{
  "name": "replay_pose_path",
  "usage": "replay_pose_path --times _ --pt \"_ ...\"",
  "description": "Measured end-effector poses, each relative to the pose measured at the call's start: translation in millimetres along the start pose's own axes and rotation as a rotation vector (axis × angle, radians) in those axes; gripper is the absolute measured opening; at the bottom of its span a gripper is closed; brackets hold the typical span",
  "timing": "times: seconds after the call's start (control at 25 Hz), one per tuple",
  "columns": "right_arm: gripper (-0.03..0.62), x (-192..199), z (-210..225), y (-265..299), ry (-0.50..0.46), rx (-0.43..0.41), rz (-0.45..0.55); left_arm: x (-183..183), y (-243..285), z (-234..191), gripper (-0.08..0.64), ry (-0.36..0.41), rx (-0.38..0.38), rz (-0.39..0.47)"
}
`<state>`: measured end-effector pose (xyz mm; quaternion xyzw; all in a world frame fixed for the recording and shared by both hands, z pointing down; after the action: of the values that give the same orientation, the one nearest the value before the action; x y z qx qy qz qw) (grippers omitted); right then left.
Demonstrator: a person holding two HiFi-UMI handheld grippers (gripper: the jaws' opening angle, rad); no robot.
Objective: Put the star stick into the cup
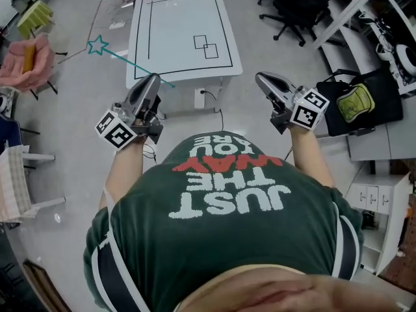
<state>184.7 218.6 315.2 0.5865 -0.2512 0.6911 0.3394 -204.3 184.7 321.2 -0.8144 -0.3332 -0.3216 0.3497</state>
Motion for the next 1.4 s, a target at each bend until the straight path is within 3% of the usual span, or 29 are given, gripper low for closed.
replay_pose_path --times 0.24,0.6,1.04,1.4 --pt "0.034 -18.4 19.2 107.2 0.001 0.02 -0.001 -71.1 4.4 -94.4 0.02 -0.009 0.029 -0.007" --pt "0.034 -28.2 58.9 189.9 0.021 0.061 -0.015 -114.4 2.3 -188.2 0.02 -0.049 0.016 0.008" --pt "0.034 -33.7 138.8 234.1 0.032 -0.008 -0.023 -116.8 42.1 -235.3 0.02 -0.042 -0.055 0.024" --pt "0.034 -44.5 292.4 240.2 0.061 -0.158 -0.005 -84.3 155.9 -254.3 0.02 0.031 -0.17 0.072"
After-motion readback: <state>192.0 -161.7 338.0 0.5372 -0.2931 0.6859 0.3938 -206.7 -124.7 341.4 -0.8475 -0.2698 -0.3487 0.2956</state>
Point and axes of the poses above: the fingertips, and each gripper's own axes: y forward along the fingers, z to its right, x out of its underside, the point moved 8 cm from there along -y, backward along the fingers, and after that the axes turned 7 degrees about -y, right-handed, at the moved point
